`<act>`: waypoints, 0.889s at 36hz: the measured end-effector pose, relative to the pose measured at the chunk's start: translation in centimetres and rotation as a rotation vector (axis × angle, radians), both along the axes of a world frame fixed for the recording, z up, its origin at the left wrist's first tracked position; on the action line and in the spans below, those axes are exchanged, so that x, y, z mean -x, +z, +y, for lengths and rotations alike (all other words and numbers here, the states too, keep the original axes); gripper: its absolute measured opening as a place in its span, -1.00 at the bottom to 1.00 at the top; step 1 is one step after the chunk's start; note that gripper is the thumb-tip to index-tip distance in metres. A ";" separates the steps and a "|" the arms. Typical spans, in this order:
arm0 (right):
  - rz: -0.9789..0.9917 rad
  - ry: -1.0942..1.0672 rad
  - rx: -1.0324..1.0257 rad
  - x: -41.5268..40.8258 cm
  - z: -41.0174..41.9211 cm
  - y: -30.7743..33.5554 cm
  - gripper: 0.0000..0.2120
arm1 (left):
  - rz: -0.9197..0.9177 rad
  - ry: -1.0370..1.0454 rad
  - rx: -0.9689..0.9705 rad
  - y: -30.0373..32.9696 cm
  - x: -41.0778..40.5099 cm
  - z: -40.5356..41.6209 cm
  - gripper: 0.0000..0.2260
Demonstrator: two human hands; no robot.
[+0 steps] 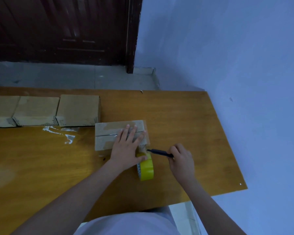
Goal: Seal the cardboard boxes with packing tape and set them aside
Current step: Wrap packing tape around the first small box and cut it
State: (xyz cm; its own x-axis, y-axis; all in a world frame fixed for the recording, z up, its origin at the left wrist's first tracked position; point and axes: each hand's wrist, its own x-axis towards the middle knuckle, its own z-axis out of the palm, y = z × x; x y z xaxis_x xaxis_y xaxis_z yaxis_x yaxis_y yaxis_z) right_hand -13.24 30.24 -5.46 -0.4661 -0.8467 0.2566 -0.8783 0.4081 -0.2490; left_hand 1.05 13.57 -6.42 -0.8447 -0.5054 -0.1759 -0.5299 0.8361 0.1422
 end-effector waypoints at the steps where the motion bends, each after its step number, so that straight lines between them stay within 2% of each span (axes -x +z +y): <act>1: 0.022 -0.005 0.022 -0.1 0.0 0.0 -0.58 | -0.001 0.001 -0.002 0.0 0.1 0.0 -0.14; 3: 0.074 -0.008 0.075 -0.2 -0.1 -0.1 -0.60 | -0.008 0.000 -0.005 0.0 0.1 0.0 -0.14; 7: 0.152 0.013 0.160 -0.5 -0.6 -0.3 -0.79 | -0.013 -0.001 -0.007 0.1 0.1 0.0 -0.14; 21: 0.308 -0.020 0.204 -0.5 -2.1 -1.0 -0.80 | -0.007 -0.004 0.012 0.2 0.1 0.1 -0.14; 32: 0.331 0.014 0.095 0.5 -2.4 -2.1 -0.83 | -0.002 -0.004 0.005 -0.1 0.1 -0.1 -0.16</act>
State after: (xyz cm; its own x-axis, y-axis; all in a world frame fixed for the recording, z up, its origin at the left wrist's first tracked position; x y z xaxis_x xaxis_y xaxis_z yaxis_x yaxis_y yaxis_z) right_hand -13.74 27.89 -7.52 -0.3331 -0.8172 0.4703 -0.9231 0.3844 0.0142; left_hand 0.98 13.52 -6.54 -0.8463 -0.5031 -0.1752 -0.5271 0.8387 0.1374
